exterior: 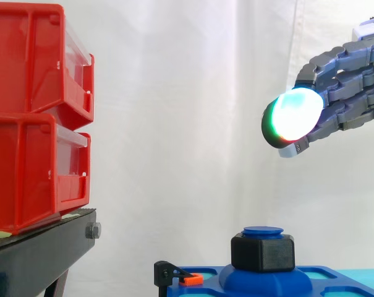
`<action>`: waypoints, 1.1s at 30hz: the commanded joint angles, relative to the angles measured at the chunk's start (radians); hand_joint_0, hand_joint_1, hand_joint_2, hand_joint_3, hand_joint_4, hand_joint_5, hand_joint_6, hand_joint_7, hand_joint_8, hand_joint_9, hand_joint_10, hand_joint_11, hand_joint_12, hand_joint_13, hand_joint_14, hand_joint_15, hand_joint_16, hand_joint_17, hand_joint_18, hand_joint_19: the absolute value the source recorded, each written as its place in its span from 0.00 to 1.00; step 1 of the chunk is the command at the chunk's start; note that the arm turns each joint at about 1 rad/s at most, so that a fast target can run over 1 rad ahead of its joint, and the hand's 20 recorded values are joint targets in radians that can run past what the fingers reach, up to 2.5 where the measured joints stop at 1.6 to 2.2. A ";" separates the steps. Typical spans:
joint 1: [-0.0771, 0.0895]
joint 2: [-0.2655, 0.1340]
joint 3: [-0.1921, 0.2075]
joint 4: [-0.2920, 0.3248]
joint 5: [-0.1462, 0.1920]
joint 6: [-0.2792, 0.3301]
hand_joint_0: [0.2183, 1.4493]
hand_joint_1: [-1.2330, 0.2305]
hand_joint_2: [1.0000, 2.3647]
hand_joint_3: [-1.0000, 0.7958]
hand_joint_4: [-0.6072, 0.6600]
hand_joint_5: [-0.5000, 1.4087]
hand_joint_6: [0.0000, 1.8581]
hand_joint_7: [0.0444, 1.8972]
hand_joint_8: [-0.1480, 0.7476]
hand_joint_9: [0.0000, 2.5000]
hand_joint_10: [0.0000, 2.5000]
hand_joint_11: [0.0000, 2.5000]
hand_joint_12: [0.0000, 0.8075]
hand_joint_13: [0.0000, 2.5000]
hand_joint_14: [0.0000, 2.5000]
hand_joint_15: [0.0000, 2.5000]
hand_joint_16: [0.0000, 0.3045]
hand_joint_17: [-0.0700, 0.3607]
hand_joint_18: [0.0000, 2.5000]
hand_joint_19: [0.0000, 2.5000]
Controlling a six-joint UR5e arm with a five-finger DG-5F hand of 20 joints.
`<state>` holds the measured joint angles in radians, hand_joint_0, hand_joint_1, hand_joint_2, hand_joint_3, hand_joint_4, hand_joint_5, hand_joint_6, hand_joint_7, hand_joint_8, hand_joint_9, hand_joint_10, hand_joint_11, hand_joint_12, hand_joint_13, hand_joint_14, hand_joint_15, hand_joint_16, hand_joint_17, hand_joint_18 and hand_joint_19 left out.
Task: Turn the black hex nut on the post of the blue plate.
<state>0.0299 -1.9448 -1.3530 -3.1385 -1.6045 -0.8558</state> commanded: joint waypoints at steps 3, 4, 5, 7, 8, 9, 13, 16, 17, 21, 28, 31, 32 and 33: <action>0.001 0.000 0.000 0.000 0.000 0.000 0.17 0.49 0.00 0.28 0.57 0.15 0.27 0.27 0.34 0.02 0.00 0.00 0.42 0.00 0.00 0.00 0.20 0.47 0.00 0.01; -0.001 0.000 0.000 0.000 0.000 0.000 0.17 0.48 0.00 0.28 0.57 0.15 0.27 0.25 0.35 0.04 0.00 0.00 0.43 0.00 0.00 0.00 0.20 0.48 0.00 0.00; -0.001 0.000 0.000 0.000 0.000 0.000 0.17 0.48 0.00 0.28 0.57 0.16 0.27 0.25 0.35 0.04 0.00 0.00 0.43 0.00 0.00 0.00 0.20 0.48 0.00 0.00; 0.001 0.000 0.000 0.000 0.000 0.000 0.17 0.48 0.00 0.28 0.58 0.16 0.27 0.28 0.35 0.04 0.00 0.00 0.42 0.00 0.00 0.00 0.20 0.47 0.00 0.00; 0.001 0.000 0.000 0.000 0.000 0.000 0.17 0.48 0.00 0.28 0.58 0.16 0.27 0.27 0.35 0.04 0.00 0.00 0.43 0.00 0.00 0.00 0.20 0.47 0.00 0.00; 0.001 0.001 0.000 0.000 0.000 0.000 0.17 0.48 0.00 0.28 0.58 0.16 0.27 0.26 0.35 0.04 0.00 0.00 0.43 0.00 0.00 0.00 0.20 0.48 0.00 0.00; -0.001 0.000 0.000 0.000 0.000 0.001 0.17 0.48 0.00 0.28 0.59 0.16 0.27 0.29 0.35 0.04 0.00 0.00 0.43 0.00 0.00 0.00 0.19 0.47 0.00 0.00; -0.001 0.000 0.000 0.000 0.000 0.000 0.18 0.48 0.00 0.28 0.58 0.16 0.27 0.25 0.36 0.05 0.00 0.00 0.43 0.00 0.00 0.00 0.20 0.47 0.00 0.00; -0.001 0.000 0.000 0.000 0.000 0.000 0.18 0.48 0.00 0.28 0.59 0.16 0.27 0.25 0.36 0.06 0.00 0.00 0.42 0.00 0.00 0.00 0.20 0.47 0.00 0.00; 0.001 0.000 0.002 0.000 0.000 0.000 0.18 0.48 0.00 0.28 0.60 0.16 0.27 0.28 0.35 0.05 0.00 0.00 0.42 0.00 0.00 0.00 0.19 0.47 0.00 0.00; -0.001 0.000 0.000 0.000 0.000 0.000 0.18 0.48 0.00 0.28 0.60 0.16 0.27 0.29 0.35 0.04 0.00 0.00 0.42 0.00 0.00 0.00 0.19 0.47 0.00 0.00; -0.001 0.000 0.000 0.000 0.000 0.000 0.18 0.48 0.00 0.28 0.59 0.16 0.27 0.25 0.36 0.05 0.00 0.00 0.42 0.00 0.00 0.00 0.19 0.47 0.00 0.00; -0.001 0.000 0.000 0.000 0.000 0.000 0.18 0.48 0.00 0.28 0.59 0.16 0.27 0.25 0.36 0.06 0.00 0.00 0.42 0.00 0.00 0.00 0.19 0.47 0.00 0.00; 0.001 0.000 0.000 0.000 0.000 0.000 0.18 0.48 0.00 0.28 0.59 0.16 0.27 0.26 0.35 0.05 0.00 0.00 0.42 0.00 0.00 0.00 0.19 0.47 0.00 0.00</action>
<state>0.0299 -1.9450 -1.3529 -3.1385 -1.6045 -0.8559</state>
